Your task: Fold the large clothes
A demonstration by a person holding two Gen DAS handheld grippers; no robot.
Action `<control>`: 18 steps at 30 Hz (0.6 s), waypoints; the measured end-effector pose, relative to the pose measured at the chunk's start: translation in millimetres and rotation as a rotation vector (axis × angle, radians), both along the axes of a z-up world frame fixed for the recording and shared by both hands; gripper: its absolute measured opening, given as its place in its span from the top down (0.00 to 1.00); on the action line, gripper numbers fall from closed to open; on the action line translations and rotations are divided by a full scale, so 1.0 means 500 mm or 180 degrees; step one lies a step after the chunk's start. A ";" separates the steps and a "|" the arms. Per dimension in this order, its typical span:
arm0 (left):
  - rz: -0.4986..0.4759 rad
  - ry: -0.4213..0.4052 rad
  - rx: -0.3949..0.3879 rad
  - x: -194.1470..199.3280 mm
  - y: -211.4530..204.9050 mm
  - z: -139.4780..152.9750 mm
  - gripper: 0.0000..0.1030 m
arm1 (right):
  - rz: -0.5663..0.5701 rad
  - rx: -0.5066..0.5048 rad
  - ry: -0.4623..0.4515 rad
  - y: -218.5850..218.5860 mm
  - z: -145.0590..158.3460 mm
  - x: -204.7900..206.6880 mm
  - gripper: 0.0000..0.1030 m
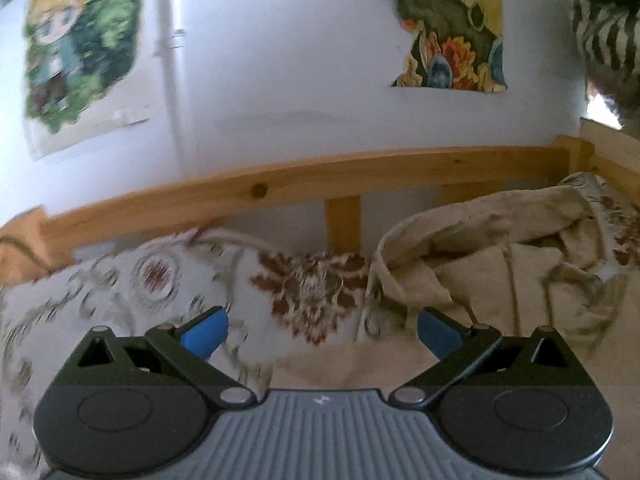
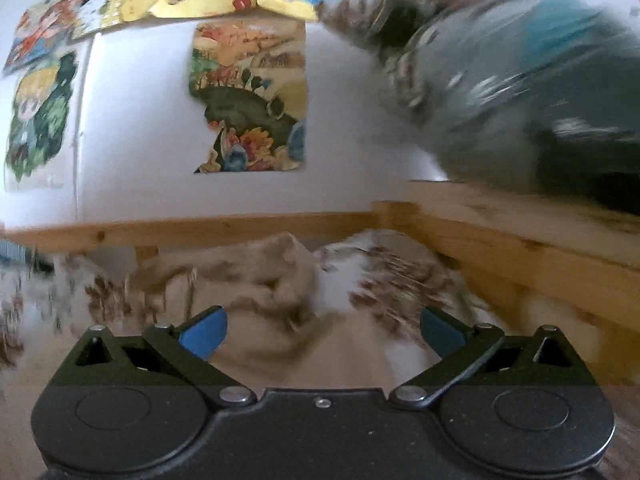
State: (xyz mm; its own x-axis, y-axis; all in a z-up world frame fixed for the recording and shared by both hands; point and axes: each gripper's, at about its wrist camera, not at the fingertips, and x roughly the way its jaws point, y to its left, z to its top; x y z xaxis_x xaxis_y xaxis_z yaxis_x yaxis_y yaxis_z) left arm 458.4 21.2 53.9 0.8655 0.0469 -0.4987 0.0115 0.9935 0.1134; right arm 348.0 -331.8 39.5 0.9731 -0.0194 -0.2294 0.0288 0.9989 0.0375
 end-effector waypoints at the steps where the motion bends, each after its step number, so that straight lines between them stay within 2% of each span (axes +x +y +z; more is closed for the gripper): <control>1: 0.0000 -0.0021 0.0005 0.023 -0.009 -0.007 0.01 | 0.0023 -0.0003 0.0057 -0.004 0.001 0.049 0.03; 2: 0.0001 -0.0041 -0.0004 0.051 -0.020 -0.015 0.01 | 0.0018 -0.0055 0.0137 -0.008 0.000 0.097 0.06; 4: 0.0005 -0.0017 -0.0013 0.109 -0.043 -0.035 0.01 | -0.0005 -0.0242 0.0249 -0.014 -0.008 0.184 0.18; 6: 0.0011 0.0024 0.0034 0.157 -0.062 -0.057 0.04 | -0.0019 -0.0396 0.0271 -0.021 -0.016 0.242 0.21; 9: 0.0040 0.0040 0.0071 0.219 -0.077 -0.088 0.12 | -0.0040 -0.0314 0.0403 -0.042 -0.028 0.311 0.24; 10: 0.0036 0.0084 0.0059 0.237 -0.080 -0.097 0.17 | -0.0041 -0.0259 0.0450 -0.048 -0.033 0.329 0.24; 11: 0.0039 0.0147 0.0042 0.255 -0.083 -0.106 0.30 | -0.0046 -0.0214 0.0520 -0.052 -0.039 0.345 0.26; 12: 0.0018 0.0219 0.0002 0.272 -0.085 -0.118 0.42 | -0.0056 -0.0183 0.0578 -0.054 -0.046 0.358 0.33; 13: -0.0031 0.0283 -0.0039 0.280 -0.085 -0.126 0.81 | -0.0038 -0.0164 0.0618 -0.054 -0.053 0.368 0.45; 14: -0.0060 0.0346 -0.0077 0.286 -0.084 -0.136 0.96 | 0.0007 -0.0165 0.0649 -0.052 -0.060 0.373 0.55; 15: -0.0021 0.0332 -0.0141 0.282 -0.079 -0.144 0.97 | 0.0055 -0.0204 0.0673 -0.049 -0.067 0.376 0.82; 16: 0.0037 0.0223 -0.0226 0.268 -0.071 -0.146 0.98 | 0.0062 -0.0265 0.0658 -0.043 -0.072 0.370 0.99; 18: 0.0055 -0.0119 -0.0466 0.218 -0.045 -0.149 0.98 | 0.0032 -0.0359 0.0371 -0.040 -0.071 0.333 1.00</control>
